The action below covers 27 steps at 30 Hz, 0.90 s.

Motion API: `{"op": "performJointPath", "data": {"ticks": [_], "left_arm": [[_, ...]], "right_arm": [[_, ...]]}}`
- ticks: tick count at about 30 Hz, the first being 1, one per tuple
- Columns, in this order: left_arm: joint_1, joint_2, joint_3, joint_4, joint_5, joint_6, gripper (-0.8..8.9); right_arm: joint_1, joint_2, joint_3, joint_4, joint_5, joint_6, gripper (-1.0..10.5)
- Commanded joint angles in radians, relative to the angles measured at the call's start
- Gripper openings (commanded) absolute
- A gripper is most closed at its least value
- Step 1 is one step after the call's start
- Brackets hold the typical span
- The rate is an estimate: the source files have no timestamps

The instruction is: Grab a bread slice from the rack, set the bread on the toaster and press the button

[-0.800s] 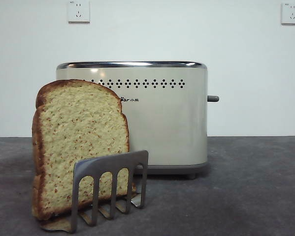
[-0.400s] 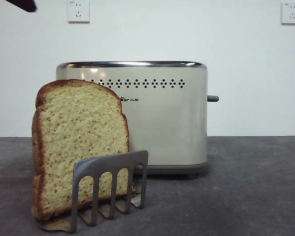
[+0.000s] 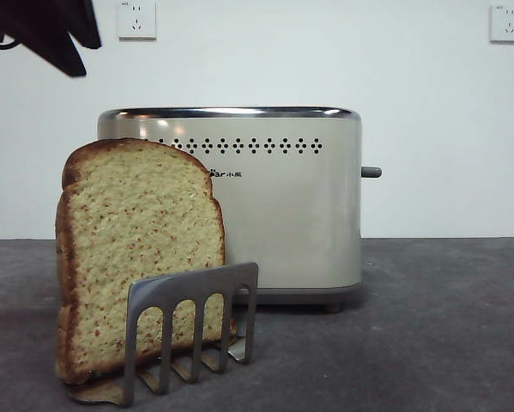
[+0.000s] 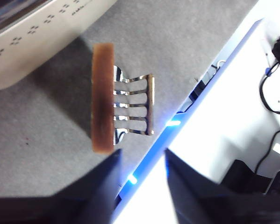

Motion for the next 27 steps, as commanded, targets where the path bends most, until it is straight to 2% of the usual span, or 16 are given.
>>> {"op": "performJointPath", "data": {"ticks": [1, 9, 14, 21, 22, 25, 27], "left_arm": [[-0.005, 0.020, 0.000, 0.018, -0.009, 0.009, 4.47], [-0.006, 0.070, 0.000, 0.038, -0.063, 0.003, 4.47], [-0.020, 0.101, 0.000, 0.056, -0.149, 0.023, 4.46], [-0.062, 0.124, 0.000, 0.070, -0.157, 0.058, 4.47], [-0.072, 0.129, 0.000, 0.070, -0.156, 0.058, 4.55], [-0.097, 0.139, 0.000, 0.063, -0.156, 0.060, 5.67], [-0.113, 0.146, 0.000, 0.067, -0.156, 0.060, 5.75]], "right_arm": [[0.000, 0.002, 0.004, 0.010, -0.003, -0.013, 0.0], [0.000, 0.002, 0.004, 0.010, -0.003, -0.014, 0.0], [0.000, 0.002, 0.004, 0.010, -0.003, -0.014, 0.0], [0.000, 0.003, 0.004, 0.010, -0.003, -0.014, 0.0], [0.000, 0.003, 0.004, 0.010, -0.003, -0.014, 0.0], [0.000, 0.003, 0.004, 0.010, -0.003, -0.014, 0.0], [0.000, 0.003, 0.004, 0.009, -0.003, -0.014, 0.0]]}}
